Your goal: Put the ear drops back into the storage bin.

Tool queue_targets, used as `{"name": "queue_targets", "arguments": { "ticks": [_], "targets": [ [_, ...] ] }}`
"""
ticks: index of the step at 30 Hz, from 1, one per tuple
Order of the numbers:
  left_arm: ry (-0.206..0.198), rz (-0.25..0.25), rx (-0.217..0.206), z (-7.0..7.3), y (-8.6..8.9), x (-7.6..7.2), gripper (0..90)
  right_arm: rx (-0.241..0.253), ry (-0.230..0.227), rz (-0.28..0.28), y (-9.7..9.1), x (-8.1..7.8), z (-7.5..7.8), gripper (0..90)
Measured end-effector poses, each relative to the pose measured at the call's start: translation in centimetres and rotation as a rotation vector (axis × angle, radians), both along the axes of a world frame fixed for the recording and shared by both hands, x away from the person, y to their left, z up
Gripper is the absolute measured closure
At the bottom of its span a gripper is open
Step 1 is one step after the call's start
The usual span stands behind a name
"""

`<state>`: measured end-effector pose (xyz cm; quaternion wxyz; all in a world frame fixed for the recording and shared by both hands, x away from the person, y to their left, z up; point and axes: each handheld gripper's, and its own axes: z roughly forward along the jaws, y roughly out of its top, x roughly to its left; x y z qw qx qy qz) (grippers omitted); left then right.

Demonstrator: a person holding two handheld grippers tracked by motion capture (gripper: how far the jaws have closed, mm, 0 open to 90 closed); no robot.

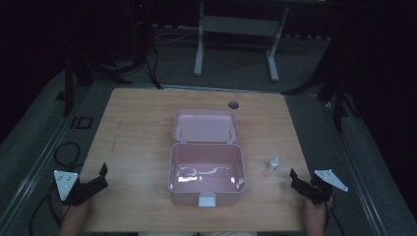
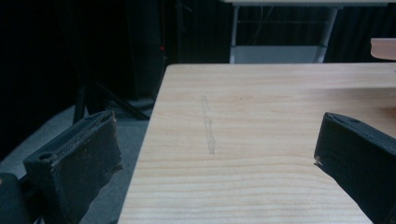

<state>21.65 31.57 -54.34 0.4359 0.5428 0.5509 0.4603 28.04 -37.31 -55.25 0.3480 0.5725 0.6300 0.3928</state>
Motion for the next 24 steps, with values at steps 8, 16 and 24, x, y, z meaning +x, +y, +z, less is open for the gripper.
{"name": "queue_targets", "arguments": {
  "ticks": [8, 16, 24],
  "targets": [
    [0.008, 0.014, -0.035, -0.24, 0.37, 0.18, 0.4, -0.015, 0.038, 0.028, 0.21, 0.31, -0.04, 13.5],
    [0.015, 0.017, -0.045, -0.14, 0.51, 0.07, 0.4, -0.038, 0.122, 0.120, 0.73, 0.63, -0.16, 14.7],
    [0.004, 0.017, -0.045, -0.04, 0.56, -0.07, 0.4, -0.036, 0.256, 0.234, 0.95, 0.75, 0.22, 13.3]
  ]
}}
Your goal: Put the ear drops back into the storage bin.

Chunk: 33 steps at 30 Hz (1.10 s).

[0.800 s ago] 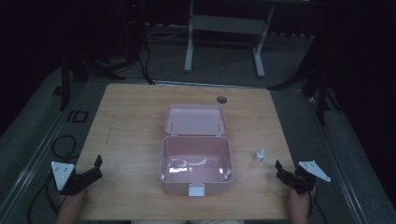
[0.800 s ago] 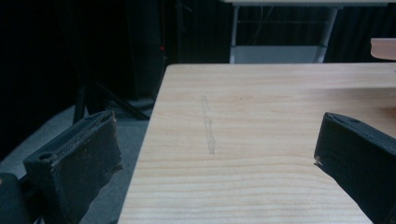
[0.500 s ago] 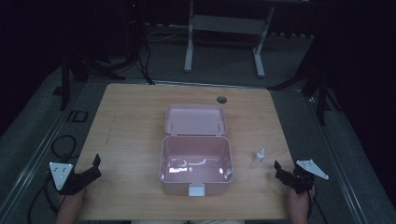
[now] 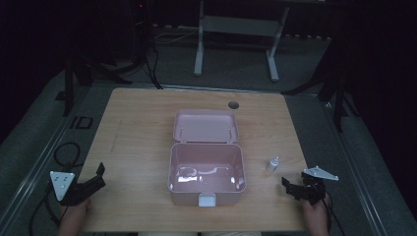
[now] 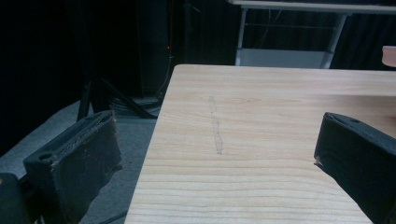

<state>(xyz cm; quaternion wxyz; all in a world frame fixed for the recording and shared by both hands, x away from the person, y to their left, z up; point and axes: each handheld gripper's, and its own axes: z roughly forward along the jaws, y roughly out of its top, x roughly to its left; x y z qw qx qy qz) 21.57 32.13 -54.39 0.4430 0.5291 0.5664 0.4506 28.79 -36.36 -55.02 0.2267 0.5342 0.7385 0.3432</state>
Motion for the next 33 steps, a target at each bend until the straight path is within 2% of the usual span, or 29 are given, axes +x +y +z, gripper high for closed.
{"name": "queue_targets", "arguments": {
  "ticks": [3, 7, 9, 12, 15, 16, 17, 18, 19, 20, 21, 22, 24, 27, 30, 33],
  "targets": [
    [0.000, -0.005, -0.008, 0.0, 0.1, 0.0, 0.4, -0.054, 0.049, 0.029, 0.5, 0.2, 0.8, 12.5],
    [-0.003, -0.008, -0.007, 0.1, 0.1, -0.1, 0.4, -0.089, 0.146, 0.079, 1.2, 0.6, 1.9, 11.1],
    [-0.007, -0.004, -0.001, 0.2, 0.1, -0.2, 0.4, -0.094, 0.208, 0.089, 1.5, 0.8, 2.4, 10.5],
    [-0.005, -0.004, -0.006, 0.2, 0.2, -0.3, 0.4, -0.159, 0.290, 0.115, 2.1, 1.0, 3.3, 10.6],
    [-0.011, -0.004, -0.008, 0.2, 0.2, -0.3, 0.4, -0.188, 0.400, 0.154, 2.2, 1.3, 4.1, 10.6],
    [-0.011, -0.004, -0.008, 0.2, 0.2, -0.3, 0.4, -0.188, 0.400, 0.154, 2.2, 1.3, 4.1, 10.6],
    [-0.012, 0.000, -0.006, 0.3, 0.2, -0.4, 0.4, -0.250, 0.462, 0.186, 2.4, 1.4, 4.5, 10.7],
    [-0.013, 0.003, -0.005, 0.3, 0.2, -0.4, 0.4, -0.282, 0.494, 0.201, 2.5, 1.5, 4.7, 10.7],
    [-0.010, 0.002, -0.006, 0.2, 0.2, -0.4, 0.4, -0.304, 0.521, 0.215, 2.6, 1.5, 4.8, 10.7],
    [-0.010, 0.002, -0.006, 0.2, 0.2, -0.4, 0.4, -0.304, 0.521, 0.215, 2.6, 1.5, 4.8, 10.7],
    [-0.008, 0.000, -0.008, 0.2, 0.2, -0.3, 0.4, -0.328, 0.578, 0.246, 2.7, 1.8, 4.9, 10.7],
    [-0.005, -0.002, -0.005, 0.2, 0.2, -0.3, 0.4, -0.338, 0.604, 0.260, 2.8, 1.8, 5.0, 10.7],
    [-0.003, -0.003, -0.005, 0.2, 0.2, -0.3, 0.4, -0.352, 0.622, 0.277, 2.9, 1.9, 5.1, 10.7],
    [-0.003, -0.002, -0.003, 0.2, 0.1, -0.3, 0.4, -0.389, 0.689, 0.322, 3.2, 2.0, 5.1, 10.7],
    [-0.003, 0.000, -0.002, 0.3, 0.1, -0.4, 0.4, -0.452, 0.763, 0.355, 3.6, 2.0, 4.8, 10.7],
    [-0.004, -0.001, 0.000, 0.3, 0.1, -0.4, 0.4, -0.477, 0.825, 0.386, 3.9, 1.9, 4.5, 10.7]
  ]
}}
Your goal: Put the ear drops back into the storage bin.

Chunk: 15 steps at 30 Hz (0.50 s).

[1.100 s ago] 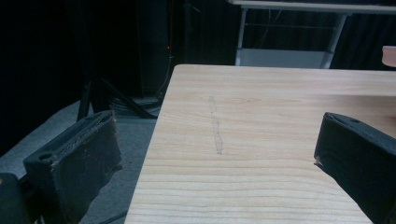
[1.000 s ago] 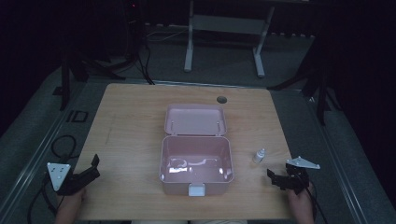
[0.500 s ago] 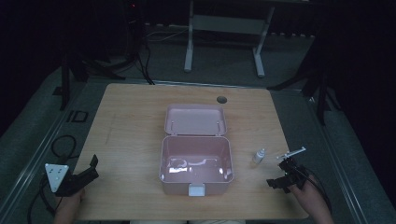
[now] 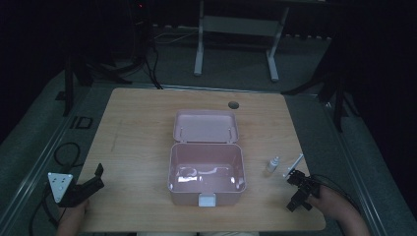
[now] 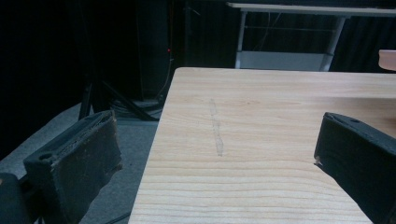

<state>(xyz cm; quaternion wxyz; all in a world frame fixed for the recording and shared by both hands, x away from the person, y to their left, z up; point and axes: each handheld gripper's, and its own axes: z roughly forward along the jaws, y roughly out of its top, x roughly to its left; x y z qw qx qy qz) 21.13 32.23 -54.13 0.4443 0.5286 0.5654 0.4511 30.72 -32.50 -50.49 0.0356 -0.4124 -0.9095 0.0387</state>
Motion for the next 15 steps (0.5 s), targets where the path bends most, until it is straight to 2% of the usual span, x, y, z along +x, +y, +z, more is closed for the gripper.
{"name": "queue_targets", "arguments": {
  "ticks": [2, 7, 11, 12, 15],
  "targets": [
    [0.001, -0.001, 0.002, 0.0, 0.0, 0.0, 0.4, -0.004, 0.012, 0.008, 0.1, 0.0, 0.0, 10.7],
    [0.001, 0.000, -0.002, 0.0, 0.0, 0.0, 0.4, 0.030, 0.030, 0.028, 0.0, 0.5, 0.1, 10.7],
    [-0.002, 0.002, -0.002, 0.0, 0.0, 0.0, 0.4, 0.020, 0.059, 0.050, 0.0, 0.9, 0.0, 10.8],
    [-0.004, 0.003, -0.002, 0.0, 0.0, -0.1, 0.4, 0.025, 0.067, 0.054, 0.0, 1.1, 0.0, 14.4],
    [-0.006, 0.004, -0.004, 0.1, 0.1, -0.1, 0.4, 0.028, 0.053, 0.042, 0.0, 1.4, 0.3, 12.8]
  ]
}}
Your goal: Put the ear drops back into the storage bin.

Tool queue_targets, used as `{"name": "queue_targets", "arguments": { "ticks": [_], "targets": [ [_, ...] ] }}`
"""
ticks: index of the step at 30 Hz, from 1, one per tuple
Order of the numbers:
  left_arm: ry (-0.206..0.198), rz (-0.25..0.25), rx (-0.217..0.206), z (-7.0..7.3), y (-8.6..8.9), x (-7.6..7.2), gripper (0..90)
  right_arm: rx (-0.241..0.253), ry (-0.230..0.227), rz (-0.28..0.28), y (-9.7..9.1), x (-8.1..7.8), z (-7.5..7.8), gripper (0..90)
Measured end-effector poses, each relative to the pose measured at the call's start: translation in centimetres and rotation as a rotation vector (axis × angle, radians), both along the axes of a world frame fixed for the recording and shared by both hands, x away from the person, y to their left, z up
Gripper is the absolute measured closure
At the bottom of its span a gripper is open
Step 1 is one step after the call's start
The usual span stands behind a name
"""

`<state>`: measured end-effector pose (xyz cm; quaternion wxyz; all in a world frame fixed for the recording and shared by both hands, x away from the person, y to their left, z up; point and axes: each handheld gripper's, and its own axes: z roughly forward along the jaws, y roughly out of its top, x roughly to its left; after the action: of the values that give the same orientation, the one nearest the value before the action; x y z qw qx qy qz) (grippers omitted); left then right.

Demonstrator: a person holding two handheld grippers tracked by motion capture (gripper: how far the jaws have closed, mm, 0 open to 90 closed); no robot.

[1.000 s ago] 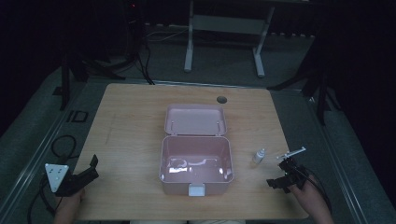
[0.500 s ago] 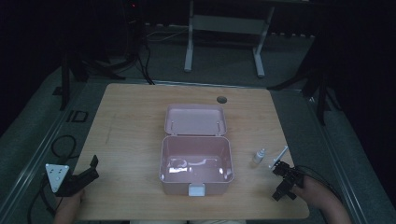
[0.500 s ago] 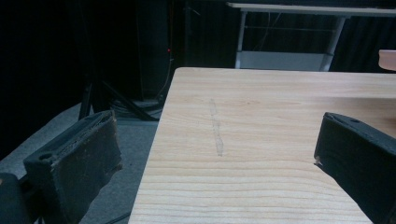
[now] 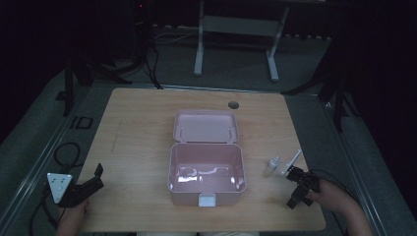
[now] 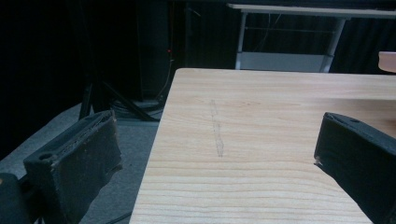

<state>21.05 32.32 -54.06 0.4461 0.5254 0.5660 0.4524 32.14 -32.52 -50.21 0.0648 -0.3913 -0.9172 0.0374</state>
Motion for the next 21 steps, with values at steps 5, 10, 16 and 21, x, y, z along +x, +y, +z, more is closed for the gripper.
{"name": "queue_targets", "arguments": {
  "ticks": [5, 10, 16, 21],
  "targets": [
    [0.001, 0.002, -0.003, 0.0, 0.1, 0.0, 0.4, 0.020, -0.038, -0.016, -0.2, 0.7, 0.7, 10.6],
    [0.001, 0.000, -0.002, 0.0, 0.0, 0.0, 0.4, 0.006, -0.062, 0.004, 0.1, 1.3, 1.1, 10.6],
    [0.000, 0.000, -0.003, 0.0, 0.0, 0.0, 0.5, 0.032, -0.074, 0.005, 0.9, 3.0, 1.6, 10.8],
    [-0.001, -0.002, 0.001, 0.0, 0.0, 0.0, 0.4, 0.014, -0.089, -0.026, 1.6, 4.8, 1.6, 15.0]
  ]
}}
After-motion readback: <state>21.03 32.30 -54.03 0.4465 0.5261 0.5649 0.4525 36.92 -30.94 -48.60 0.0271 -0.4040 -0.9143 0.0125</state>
